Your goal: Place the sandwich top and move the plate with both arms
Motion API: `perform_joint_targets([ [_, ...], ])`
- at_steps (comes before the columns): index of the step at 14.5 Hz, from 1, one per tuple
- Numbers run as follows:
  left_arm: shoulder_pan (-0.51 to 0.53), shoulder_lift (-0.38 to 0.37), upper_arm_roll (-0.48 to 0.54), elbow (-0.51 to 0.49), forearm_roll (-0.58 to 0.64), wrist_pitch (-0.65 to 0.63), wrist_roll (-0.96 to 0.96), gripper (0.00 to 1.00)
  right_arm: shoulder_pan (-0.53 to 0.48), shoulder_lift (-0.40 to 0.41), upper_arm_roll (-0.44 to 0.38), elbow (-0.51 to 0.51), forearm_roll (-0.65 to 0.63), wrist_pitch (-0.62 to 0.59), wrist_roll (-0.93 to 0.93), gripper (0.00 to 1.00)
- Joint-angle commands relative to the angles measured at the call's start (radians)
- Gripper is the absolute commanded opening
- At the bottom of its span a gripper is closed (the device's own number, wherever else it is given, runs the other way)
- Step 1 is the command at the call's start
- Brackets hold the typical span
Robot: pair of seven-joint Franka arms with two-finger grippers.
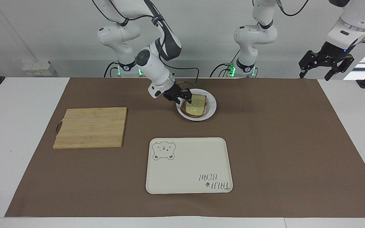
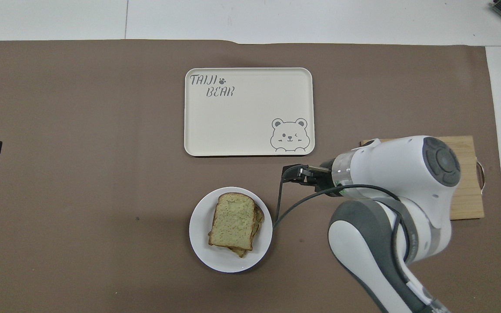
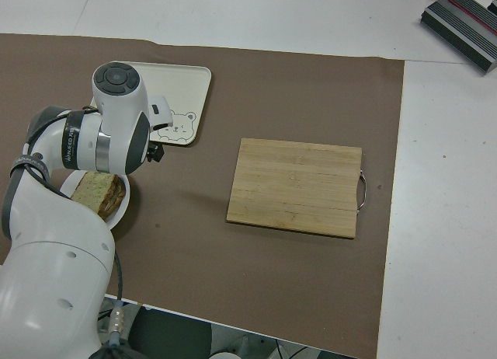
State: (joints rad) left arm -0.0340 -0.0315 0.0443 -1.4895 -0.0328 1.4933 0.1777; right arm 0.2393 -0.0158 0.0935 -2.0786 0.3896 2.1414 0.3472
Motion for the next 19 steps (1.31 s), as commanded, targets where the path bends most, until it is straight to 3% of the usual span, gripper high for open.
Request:
perform_joint_targets([
  [1,0.005,-0.027,-0.003,-0.029,-0.001,-0.007,-0.01,1.0,-0.07,0.037,0.011,0.141,-0.118,-0.131,-0.025,1.0],
  [3,0.005,-0.027,-0.003,-0.031,-0.001,-0.005,-0.009,1.0,-0.112,0.069,0.009,0.254,-0.187,-0.256,-0.095,1.0],
  [8,0.003,-0.027,-0.004,-0.031,-0.001,-0.005,-0.01,1.0,-0.236,0.069,0.008,0.405,-0.385,-0.432,-0.359,1.0],
  [13,0.003,-0.027,-0.004,-0.031,-0.001,-0.005,-0.01,1.0,-0.281,0.06,-0.007,0.529,-0.446,-0.649,-0.367,1.0],
  [15,0.003,-0.027,-0.003,-0.031,-0.001,-0.005,-0.01,1.0,-0.301,0.065,-0.024,0.561,-0.44,-0.666,-0.321,1.0],
  [19,0.003,-0.027,-0.004,-0.031,-0.001,-0.007,-0.01,1.0,-0.324,0.036,-0.028,0.512,-0.431,-0.626,-0.318,1.0],
])
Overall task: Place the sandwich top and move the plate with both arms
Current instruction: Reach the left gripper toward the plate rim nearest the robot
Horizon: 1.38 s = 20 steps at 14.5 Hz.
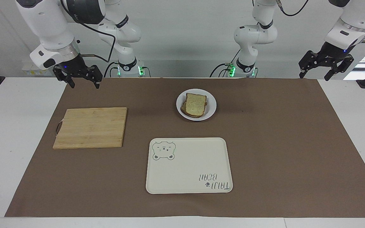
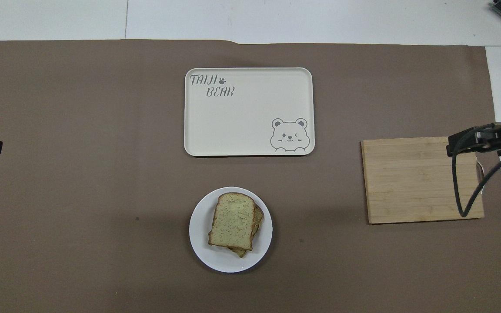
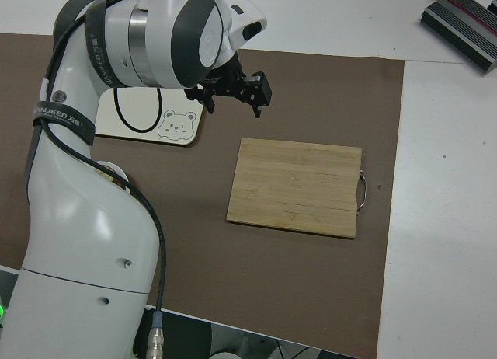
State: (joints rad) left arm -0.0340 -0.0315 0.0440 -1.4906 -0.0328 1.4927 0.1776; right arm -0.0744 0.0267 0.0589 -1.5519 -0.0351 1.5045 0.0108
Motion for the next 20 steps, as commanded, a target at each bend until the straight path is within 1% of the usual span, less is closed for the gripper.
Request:
perform_joint_targets([
  [1,0.0,-0.027,-0.004,-0.03,-0.001,-0.011,-0.009,1.0,-0.007,-0.007,0.007,-0.013,-0.008,0.008,0.015,1.0],
  [8,-0.006,-0.028,-0.018,-0.03,-0.002,-0.015,-0.003,1.0,-0.005,-0.007,0.009,-0.01,-0.008,0.011,0.012,1.0],
  [9,-0.006,-0.034,-0.018,-0.046,-0.009,-0.006,0.003,1.0,-0.005,-0.005,0.009,-0.01,-0.008,0.011,0.012,1.0],
  [11,0.005,-0.048,-0.009,-0.074,-0.161,0.021,0.005,1.0,-0.005,-0.007,0.009,-0.01,-0.008,0.011,0.014,1.0],
  [12,0.005,-0.054,-0.009,-0.097,-0.205,0.026,0.011,1.0,-0.007,-0.007,0.009,-0.01,-0.008,0.011,0.014,1.0],
  [14,0.002,-0.074,-0.009,-0.178,-0.269,0.069,0.06,1.0,-0.007,-0.007,0.009,-0.01,-0.008,0.011,0.014,1.0],
  [17,-0.01,-0.113,-0.013,-0.376,-0.418,0.17,0.156,1.0,-0.007,-0.007,0.009,-0.01,-0.008,0.011,0.014,1.0],
  [18,-0.014,-0.132,-0.018,-0.446,-0.462,0.217,0.169,1.0,-0.007,-0.007,0.009,-0.01,-0.008,0.011,0.012,1.0],
  [20,-0.059,-0.157,-0.016,-0.584,-0.528,0.335,0.224,1.0,-0.007,-0.007,0.009,-0.01,-0.008,0.011,0.012,1.0],
])
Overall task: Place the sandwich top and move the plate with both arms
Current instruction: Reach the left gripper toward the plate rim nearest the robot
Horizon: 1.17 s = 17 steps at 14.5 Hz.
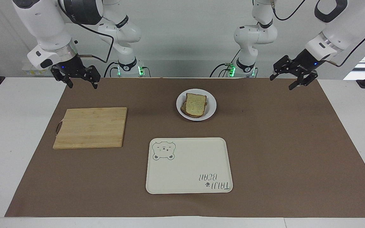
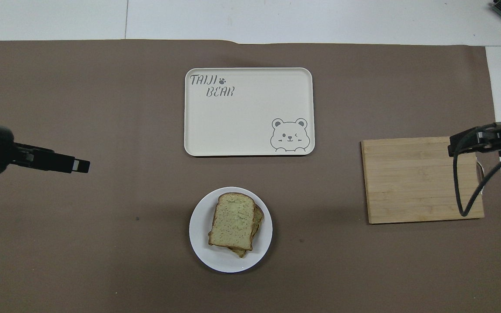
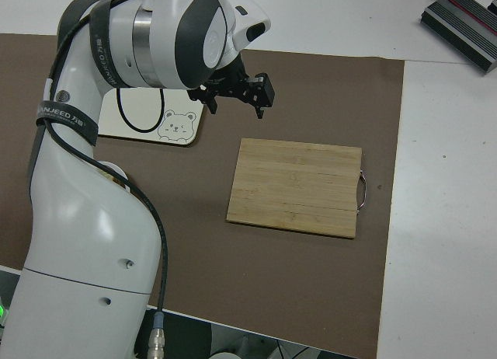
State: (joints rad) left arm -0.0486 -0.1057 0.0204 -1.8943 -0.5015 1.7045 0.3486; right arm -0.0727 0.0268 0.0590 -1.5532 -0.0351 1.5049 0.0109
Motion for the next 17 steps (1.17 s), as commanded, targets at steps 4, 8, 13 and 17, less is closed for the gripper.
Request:
perform_joint_targets([
  [4,-0.123,-0.092,0.006,-0.438,-0.251,0.331,0.18,1.0,-0.009,-0.007,0.008,-0.008,-0.008,0.011,0.014,1.0],
  [8,-0.212,-0.04,0.007,-0.601,-0.541,0.498,0.416,1.0,-0.009,-0.007,0.008,-0.008,-0.008,0.011,0.012,1.0],
  [13,-0.257,0.023,0.006,-0.661,-0.732,0.526,0.518,1.0,-0.009,-0.005,0.008,-0.008,-0.008,0.011,0.012,1.0],
  [17,-0.326,0.145,0.006,-0.664,-0.917,0.552,0.61,0.86,-0.009,-0.007,0.008,-0.008,-0.008,0.011,0.012,1.0],
])
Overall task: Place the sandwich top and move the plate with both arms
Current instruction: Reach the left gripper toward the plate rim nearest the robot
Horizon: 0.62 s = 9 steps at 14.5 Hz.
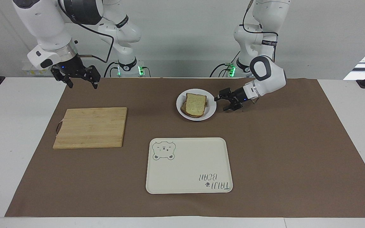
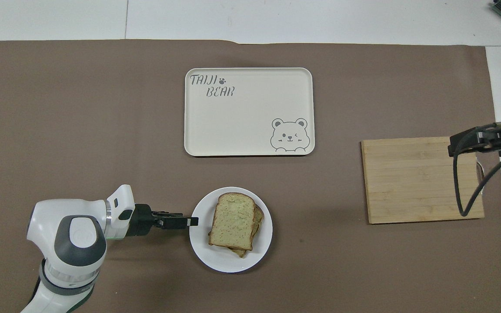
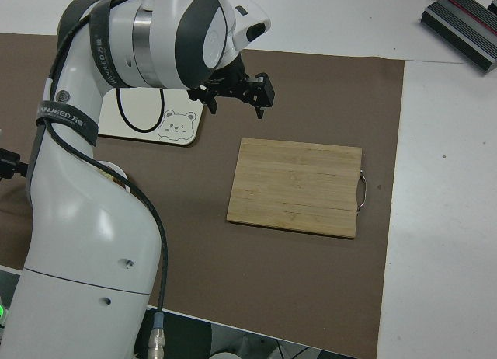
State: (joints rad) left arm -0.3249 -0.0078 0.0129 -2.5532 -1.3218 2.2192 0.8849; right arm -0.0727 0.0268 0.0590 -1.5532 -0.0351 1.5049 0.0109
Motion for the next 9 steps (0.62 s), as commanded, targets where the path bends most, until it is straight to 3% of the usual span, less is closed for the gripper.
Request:
perform_joint_targets([
  [1,-0.049,0.045,0.013,-0.015,-0.121,0.033,0.077,0.81,-0.009,-0.005,0.008,-0.008,-0.008,0.011,0.012,1.0],
  [2,-0.046,0.039,0.013,-0.019,-0.131,0.025,0.081,0.62,-0.009,-0.005,0.008,-0.008,-0.008,0.011,0.012,1.0],
  [3,-0.046,0.037,0.013,-0.022,-0.138,0.025,0.081,0.29,-0.009,-0.007,0.008,-0.008,-0.008,0.011,0.012,1.0],
  [4,-0.046,0.035,0.013,-0.024,-0.164,0.02,0.081,0.02,-0.007,-0.005,0.008,-0.008,-0.008,0.011,0.012,1.0],
  [9,-0.034,0.032,0.016,-0.024,-0.177,-0.016,0.086,0.0,-0.009,-0.005,0.008,-0.008,-0.008,0.011,0.012,1.0],
])
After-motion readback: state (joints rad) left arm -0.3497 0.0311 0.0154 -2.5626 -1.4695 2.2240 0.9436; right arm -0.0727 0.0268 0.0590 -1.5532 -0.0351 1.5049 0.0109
